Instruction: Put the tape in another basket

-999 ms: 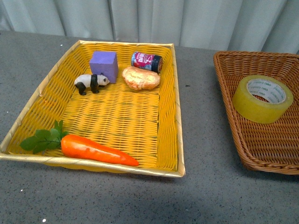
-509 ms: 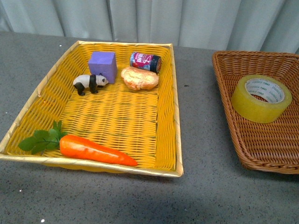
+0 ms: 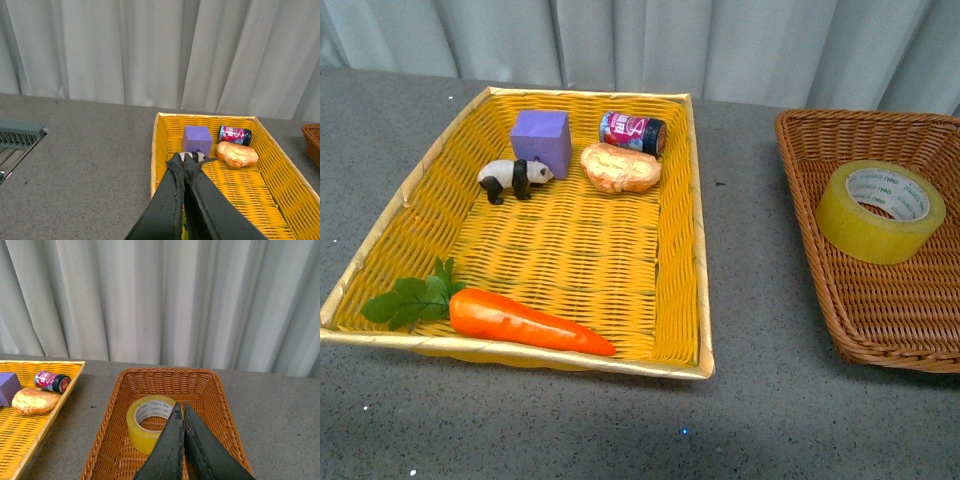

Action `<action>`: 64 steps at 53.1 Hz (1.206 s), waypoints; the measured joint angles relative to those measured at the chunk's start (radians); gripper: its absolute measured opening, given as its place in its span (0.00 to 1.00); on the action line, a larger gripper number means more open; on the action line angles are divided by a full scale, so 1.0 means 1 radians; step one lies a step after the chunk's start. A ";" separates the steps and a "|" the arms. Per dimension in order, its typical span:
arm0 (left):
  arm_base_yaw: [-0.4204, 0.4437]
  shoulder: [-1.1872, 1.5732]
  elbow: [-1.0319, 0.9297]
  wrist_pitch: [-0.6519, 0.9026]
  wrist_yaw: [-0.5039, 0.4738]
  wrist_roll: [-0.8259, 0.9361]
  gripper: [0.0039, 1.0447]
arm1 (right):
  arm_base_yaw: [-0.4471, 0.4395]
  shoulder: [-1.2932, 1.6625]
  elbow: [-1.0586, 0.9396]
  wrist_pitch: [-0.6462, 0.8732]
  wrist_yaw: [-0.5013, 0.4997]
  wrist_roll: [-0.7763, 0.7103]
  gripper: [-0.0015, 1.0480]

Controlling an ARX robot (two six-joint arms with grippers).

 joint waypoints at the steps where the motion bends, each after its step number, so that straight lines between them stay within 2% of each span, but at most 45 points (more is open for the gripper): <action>1: 0.000 -0.009 0.000 -0.009 0.000 0.000 0.03 | 0.000 -0.005 0.000 -0.005 0.000 0.000 0.01; 34: 0.000 -0.199 0.000 -0.196 0.000 0.000 0.03 | 0.000 -0.231 0.000 -0.225 0.000 0.000 0.01; 39: 0.000 -0.316 0.000 -0.349 0.000 0.000 0.03 | 0.000 -0.252 0.000 -0.246 0.000 0.000 0.01; 42: 0.000 -0.361 0.000 -0.369 0.001 0.000 0.03 | 0.000 -0.262 0.000 -0.258 0.000 0.000 0.01; 48: 0.000 -0.369 0.000 -0.373 0.000 0.000 0.03 | 0.000 -0.395 0.001 -0.422 -0.002 0.000 0.01; 53: 0.000 -0.370 0.000 -0.374 0.001 0.000 0.03 | 0.000 -0.430 0.001 -0.432 0.000 0.000 0.01; 55: 0.000 -0.370 0.000 -0.374 0.001 0.000 0.07 | 0.000 -0.430 0.001 -0.432 -0.001 0.000 0.01; 56: 0.000 -0.370 0.000 -0.375 0.001 0.000 0.13 | 0.000 -0.430 0.001 -0.433 0.000 -0.001 0.02; 64: 0.000 -0.370 0.000 -0.375 0.000 0.000 0.40 | 0.000 -0.431 0.001 -0.433 -0.001 0.000 0.31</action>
